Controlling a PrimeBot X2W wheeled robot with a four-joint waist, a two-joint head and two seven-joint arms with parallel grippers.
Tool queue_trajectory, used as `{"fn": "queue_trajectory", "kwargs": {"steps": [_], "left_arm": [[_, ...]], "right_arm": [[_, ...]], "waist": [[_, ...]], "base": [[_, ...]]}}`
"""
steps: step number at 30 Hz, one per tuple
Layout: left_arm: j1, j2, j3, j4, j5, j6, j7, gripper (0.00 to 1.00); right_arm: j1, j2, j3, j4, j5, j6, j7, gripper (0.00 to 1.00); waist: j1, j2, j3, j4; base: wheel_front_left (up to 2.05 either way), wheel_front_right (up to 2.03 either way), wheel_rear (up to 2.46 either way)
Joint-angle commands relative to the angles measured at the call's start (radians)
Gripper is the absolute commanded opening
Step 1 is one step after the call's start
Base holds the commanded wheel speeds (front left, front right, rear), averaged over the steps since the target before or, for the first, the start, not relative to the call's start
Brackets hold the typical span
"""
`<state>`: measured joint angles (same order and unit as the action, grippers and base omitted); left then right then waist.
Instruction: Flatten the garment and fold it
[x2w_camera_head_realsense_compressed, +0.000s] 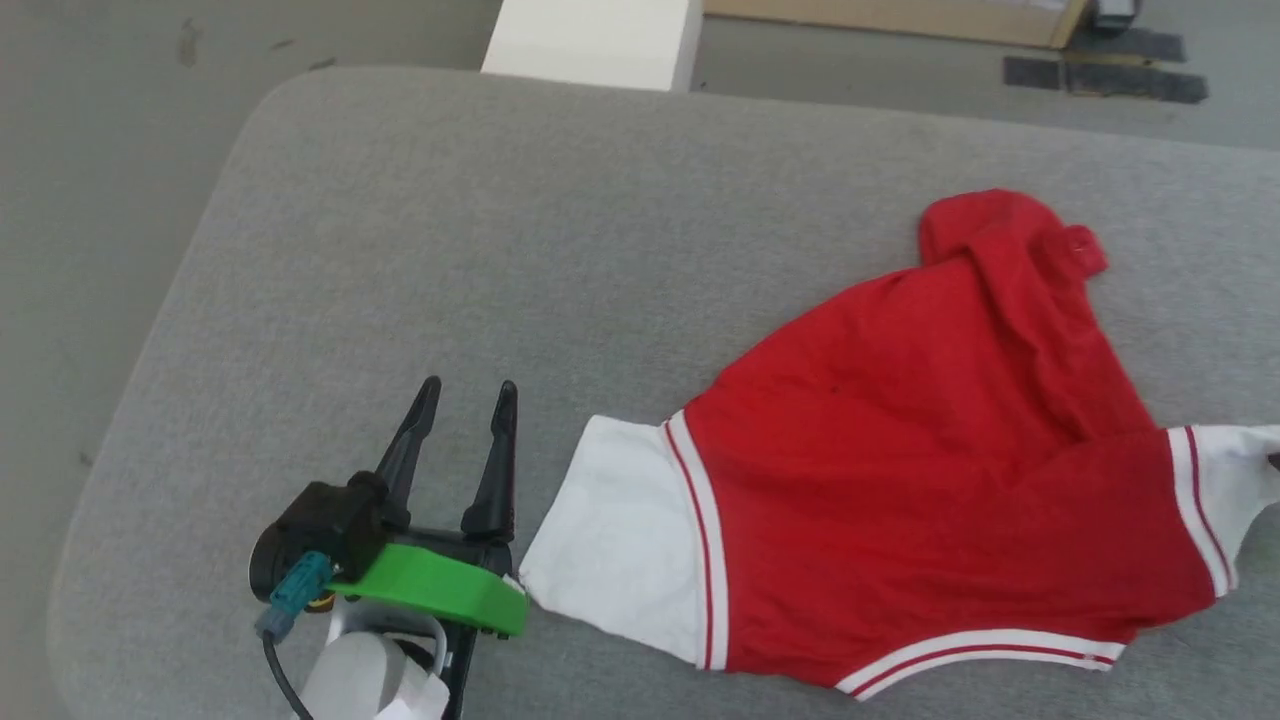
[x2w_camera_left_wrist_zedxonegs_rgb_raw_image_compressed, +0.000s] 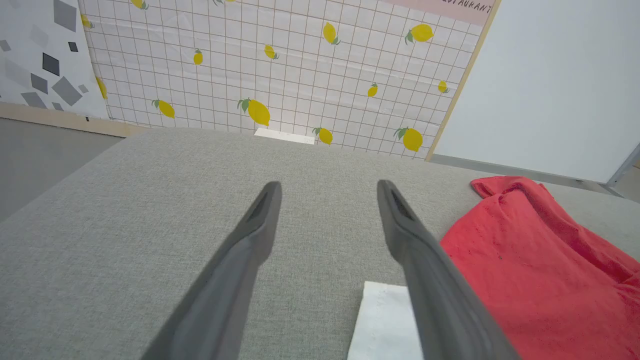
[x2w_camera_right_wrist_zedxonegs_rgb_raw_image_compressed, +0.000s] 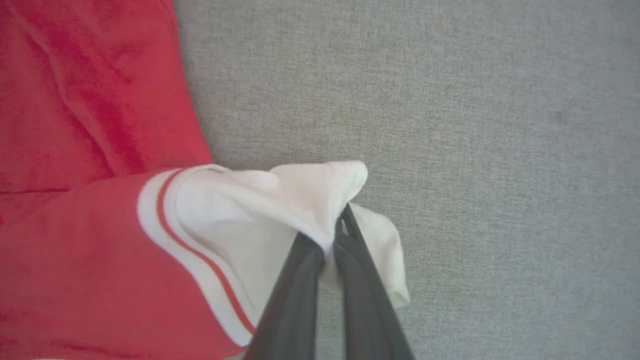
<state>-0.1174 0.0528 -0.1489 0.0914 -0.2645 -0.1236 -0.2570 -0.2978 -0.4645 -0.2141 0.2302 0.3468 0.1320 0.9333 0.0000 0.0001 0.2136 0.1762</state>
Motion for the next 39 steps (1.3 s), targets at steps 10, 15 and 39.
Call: {"fn": "queue_trajectory", "kwargs": {"steps": [10,15,39], "left_arm": [[-0.019,-0.003,0.013,0.008,0.005,-0.007,-0.005,1.0],[-0.007,-0.003,0.018,0.011,0.011,-0.007,-0.005,1.0],[0.127,0.052,0.001,0.03,0.013,-0.007,-0.004,1.0]], "right_arm": [[-0.102,-0.041,0.105,0.245,-0.172,-0.001,-0.276,1.0],[-0.128,-0.044,0.129,0.312,-0.199,-0.001,-0.414,1.0],[0.241,0.259,-0.005,-0.096,-0.274,-0.001,-1.072,1.0]], "waist": [[0.0,-0.0001,0.017,0.023],[0.0,-0.0001,-0.025,-0.002],[0.0,-0.0001,-0.148,-0.089]], "base": [[0.0,0.0,0.0],[0.0,0.0,0.0],[0.0,0.0,0.0]]}}
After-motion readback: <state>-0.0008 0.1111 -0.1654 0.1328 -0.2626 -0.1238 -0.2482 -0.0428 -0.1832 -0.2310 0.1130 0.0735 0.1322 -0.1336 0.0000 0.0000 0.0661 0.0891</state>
